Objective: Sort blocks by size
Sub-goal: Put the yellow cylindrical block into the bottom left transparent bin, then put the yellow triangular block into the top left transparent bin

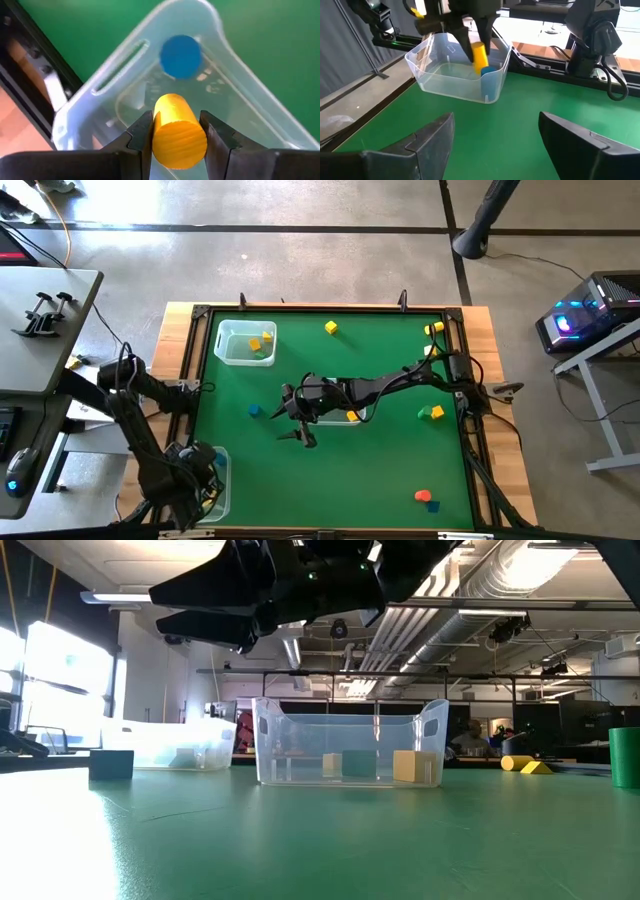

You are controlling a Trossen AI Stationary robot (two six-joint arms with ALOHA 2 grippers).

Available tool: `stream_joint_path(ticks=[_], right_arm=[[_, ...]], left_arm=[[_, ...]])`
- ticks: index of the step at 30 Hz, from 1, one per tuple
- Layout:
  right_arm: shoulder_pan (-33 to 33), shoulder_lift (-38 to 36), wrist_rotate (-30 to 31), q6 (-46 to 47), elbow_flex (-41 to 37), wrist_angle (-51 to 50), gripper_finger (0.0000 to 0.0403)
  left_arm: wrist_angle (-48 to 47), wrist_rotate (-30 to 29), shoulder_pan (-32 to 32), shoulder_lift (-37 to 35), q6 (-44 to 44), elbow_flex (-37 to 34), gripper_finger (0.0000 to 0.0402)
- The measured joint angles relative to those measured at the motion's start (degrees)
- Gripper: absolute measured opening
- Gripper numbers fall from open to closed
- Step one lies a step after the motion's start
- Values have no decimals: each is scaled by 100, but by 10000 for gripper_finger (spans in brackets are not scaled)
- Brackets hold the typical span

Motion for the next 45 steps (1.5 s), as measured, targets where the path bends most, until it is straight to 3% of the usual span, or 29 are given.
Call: stream_joint_path(ticks=[24,38,45], right_arm=[[0,-7,1,34,0,-50,286],[0,-7,1,37,0,-67,286],[0,-7,1,36,0,-93,286]], left_arm=[[629,-51,-2,-13,-293,-829,108],[630,-70,-4,-411,-450,-850,204],[251,-94,-4,-877,-434,-847,216]])
